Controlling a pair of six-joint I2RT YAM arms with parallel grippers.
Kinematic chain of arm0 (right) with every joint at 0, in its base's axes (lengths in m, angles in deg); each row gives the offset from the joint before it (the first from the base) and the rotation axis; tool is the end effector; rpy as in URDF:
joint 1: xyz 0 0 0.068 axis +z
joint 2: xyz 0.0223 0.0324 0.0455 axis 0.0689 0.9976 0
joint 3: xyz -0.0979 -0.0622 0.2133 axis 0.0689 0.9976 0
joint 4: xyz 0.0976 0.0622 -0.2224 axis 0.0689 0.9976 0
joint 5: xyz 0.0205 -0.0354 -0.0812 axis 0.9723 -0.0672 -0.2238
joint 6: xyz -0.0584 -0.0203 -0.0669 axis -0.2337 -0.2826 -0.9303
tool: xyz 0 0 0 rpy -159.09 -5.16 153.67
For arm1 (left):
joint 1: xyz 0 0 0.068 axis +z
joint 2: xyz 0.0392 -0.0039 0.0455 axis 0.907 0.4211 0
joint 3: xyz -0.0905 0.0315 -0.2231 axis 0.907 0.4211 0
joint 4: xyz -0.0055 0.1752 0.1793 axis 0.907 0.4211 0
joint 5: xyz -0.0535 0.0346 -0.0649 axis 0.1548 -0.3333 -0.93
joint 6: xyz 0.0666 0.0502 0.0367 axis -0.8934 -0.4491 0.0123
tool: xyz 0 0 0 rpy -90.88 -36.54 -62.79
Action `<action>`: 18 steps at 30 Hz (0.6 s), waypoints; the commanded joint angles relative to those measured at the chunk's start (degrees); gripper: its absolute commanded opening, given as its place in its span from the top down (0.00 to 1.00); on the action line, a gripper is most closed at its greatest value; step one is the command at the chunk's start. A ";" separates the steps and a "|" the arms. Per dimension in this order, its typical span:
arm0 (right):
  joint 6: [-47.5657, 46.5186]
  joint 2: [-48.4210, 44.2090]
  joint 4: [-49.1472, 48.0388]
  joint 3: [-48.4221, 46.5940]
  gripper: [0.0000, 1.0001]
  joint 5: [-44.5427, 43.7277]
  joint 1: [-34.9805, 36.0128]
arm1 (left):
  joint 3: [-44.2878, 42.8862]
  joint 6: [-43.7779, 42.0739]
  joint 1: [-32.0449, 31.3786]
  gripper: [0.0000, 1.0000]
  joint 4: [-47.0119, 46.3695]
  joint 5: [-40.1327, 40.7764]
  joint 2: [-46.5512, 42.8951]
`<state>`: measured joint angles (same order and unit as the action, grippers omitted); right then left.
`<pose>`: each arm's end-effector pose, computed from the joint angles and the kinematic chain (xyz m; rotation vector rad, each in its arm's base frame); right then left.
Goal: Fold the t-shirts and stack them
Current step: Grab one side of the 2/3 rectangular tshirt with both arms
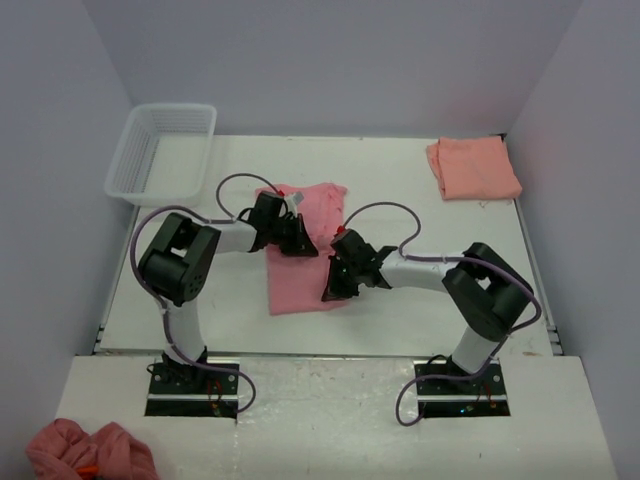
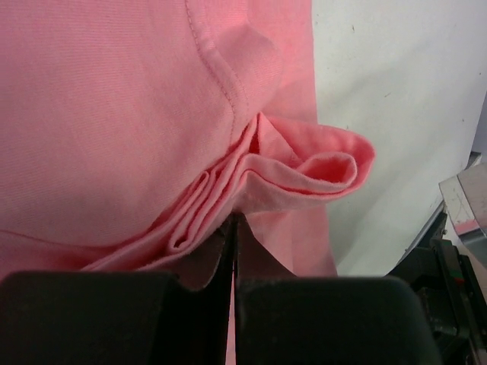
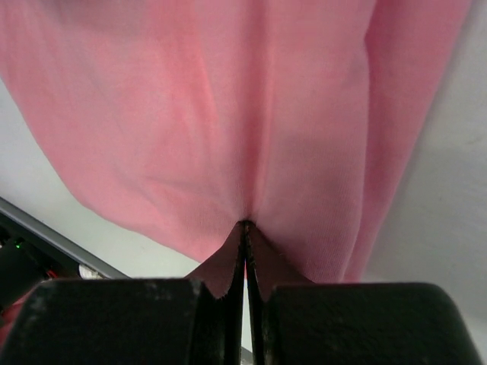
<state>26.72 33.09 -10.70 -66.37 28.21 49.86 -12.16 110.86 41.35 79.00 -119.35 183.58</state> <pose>0.2239 0.2532 0.0763 0.0293 2.8192 0.7613 0.3319 -0.1924 0.0705 -0.0027 2.5783 -1.1009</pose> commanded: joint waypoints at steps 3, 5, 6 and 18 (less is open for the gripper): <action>3.22 -0.58 7.12 7.36 1.00 -4.46 4.44 | 1.84 -0.18 -3.05 1.00 -0.25 3.14 -1.67; 4.71 -1.28 6.77 9.11 1.00 -4.81 5.59 | 2.63 0.00 -4.37 1.00 -0.43 3.75 -1.93; 5.15 -1.90 6.51 9.65 1.00 -4.98 6.64 | 2.98 0.35 -4.81 1.00 -0.61 4.10 -2.37; 12.18 -6.64 4.84 15.97 1.00 -6.74 11.83 | 11.95 1.76 -8.33 1.00 -1.14 8.06 -10.10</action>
<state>37.78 24.64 -16.42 -54.81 25.33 60.24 -2.63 112.96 33.37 77.60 -115.41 175.89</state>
